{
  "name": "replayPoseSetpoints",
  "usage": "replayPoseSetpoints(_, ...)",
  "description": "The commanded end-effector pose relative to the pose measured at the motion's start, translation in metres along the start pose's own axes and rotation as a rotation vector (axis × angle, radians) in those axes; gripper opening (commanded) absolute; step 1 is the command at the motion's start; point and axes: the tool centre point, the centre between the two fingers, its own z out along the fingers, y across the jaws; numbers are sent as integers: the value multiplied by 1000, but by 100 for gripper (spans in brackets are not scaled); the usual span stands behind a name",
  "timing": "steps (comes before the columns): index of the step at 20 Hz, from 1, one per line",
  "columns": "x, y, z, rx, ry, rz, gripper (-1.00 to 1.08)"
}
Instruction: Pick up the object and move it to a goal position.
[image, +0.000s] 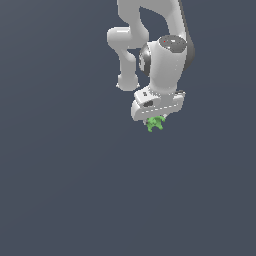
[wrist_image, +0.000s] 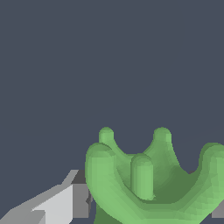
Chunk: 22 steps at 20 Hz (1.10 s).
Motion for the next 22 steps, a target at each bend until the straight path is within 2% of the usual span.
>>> replayPoseSetpoints(1,2,-5,-27,0,-1,0,-100)
replayPoseSetpoints(14,15,-31,-161,1,-1,0,-100)
replayPoseSetpoints(22,23,-40,-216,0,-1,1,-100)
